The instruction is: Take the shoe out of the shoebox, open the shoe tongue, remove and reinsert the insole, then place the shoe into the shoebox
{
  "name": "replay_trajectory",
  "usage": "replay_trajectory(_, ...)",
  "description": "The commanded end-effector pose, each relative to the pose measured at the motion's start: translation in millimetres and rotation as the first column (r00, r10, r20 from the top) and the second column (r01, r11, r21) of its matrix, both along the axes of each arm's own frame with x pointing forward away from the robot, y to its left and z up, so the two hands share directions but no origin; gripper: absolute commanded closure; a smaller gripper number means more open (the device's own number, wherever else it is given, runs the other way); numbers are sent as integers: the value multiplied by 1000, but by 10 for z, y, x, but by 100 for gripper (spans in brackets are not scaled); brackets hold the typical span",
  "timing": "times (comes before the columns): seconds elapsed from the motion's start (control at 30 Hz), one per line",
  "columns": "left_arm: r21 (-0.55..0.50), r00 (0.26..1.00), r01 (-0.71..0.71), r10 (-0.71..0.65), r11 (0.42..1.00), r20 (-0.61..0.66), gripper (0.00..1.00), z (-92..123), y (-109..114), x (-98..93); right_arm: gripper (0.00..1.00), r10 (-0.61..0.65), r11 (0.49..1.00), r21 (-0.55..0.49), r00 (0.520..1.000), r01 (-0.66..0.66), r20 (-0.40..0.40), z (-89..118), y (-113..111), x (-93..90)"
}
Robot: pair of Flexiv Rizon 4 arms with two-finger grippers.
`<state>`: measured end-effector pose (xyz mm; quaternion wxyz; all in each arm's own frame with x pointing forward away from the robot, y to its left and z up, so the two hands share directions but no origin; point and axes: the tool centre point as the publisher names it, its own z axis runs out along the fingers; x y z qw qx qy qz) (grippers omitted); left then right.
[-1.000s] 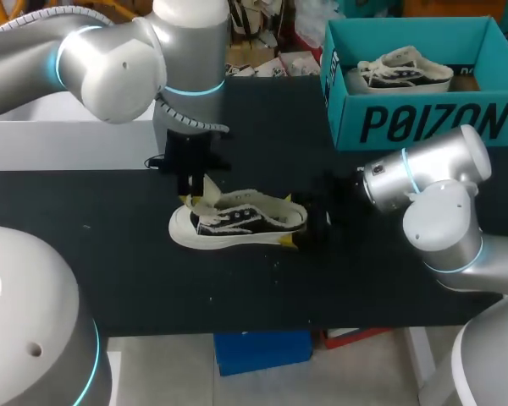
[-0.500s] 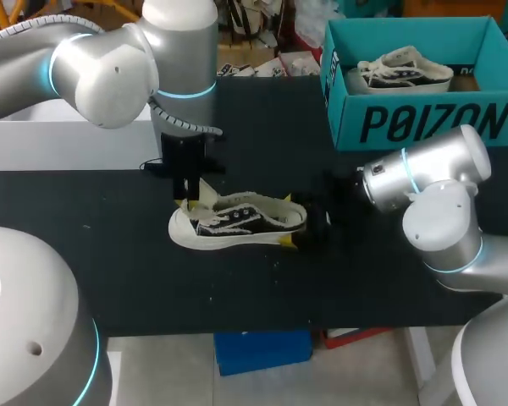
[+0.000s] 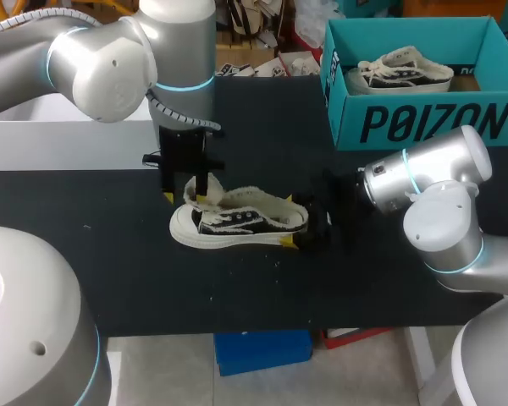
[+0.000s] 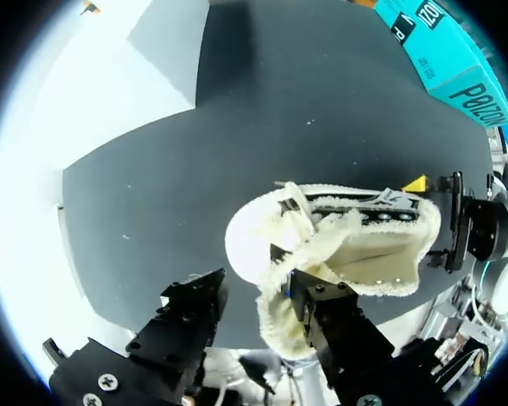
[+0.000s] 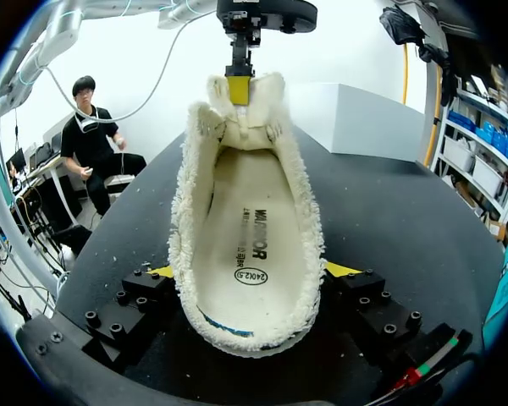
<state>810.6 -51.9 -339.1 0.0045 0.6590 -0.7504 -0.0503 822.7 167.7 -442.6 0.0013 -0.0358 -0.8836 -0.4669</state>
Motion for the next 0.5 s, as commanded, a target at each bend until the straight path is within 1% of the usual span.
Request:
replay_trajectory(0.03,-8,995,102,-102,995,16,0,156,-47,-2,100,-2,1000,-1,1000,2,0,-41,-14,-3)
replay_trajectory(0.1,-17,984,181,-180,983,6,0,243,-93,22,100,-2,1000,-1,1000,2,0,-41,-14,-3)
replay_trajectory(0.17,-17,958,287,-287,958,5,0,329,-146,38,100,-2,1000,-1,1000,2,0,-41,-14,-3)
replay_trajectory(0.23,-7,916,401,-401,916,-6,0,409,-214,43,100,-2,1000,-1,1000,2,0,-41,-14,-3)
replay_trajectory(0.3,-7,851,524,-524,852,-25,2,493,-284,32,100,-2,1000,-1,1000,2,0,-41,-14,-3)
replay_trajectory(0.33,-19,812,582,-582,813,-45,22,532,-320,30,100,-2,1000,-1,1000,2,0,-41,-14,-3)
replay_trajectory(0.37,-19,771,634,-634,773,-65,51,567,-354,28,100,-2,1000,-1,1000,2,0,-41,-14,-3)
replay_trajectory(0.43,-25,689,719,-718,694,-98,90,614,-429,31,100,-2,1000,-1,1000,2,0,-41,-14,-3)
replay_trajectory(0.47,-43,641,760,-758,649,-121,100,641,-468,41,100,-2,1000,-1,1000,2,0,-41,-14,-3)
replay_trajectory(0.5,-52,590,797,-794,601,-145,100,659,-506,53,100,-2,1000,-1,1000,2,0,-41,-14,-3)
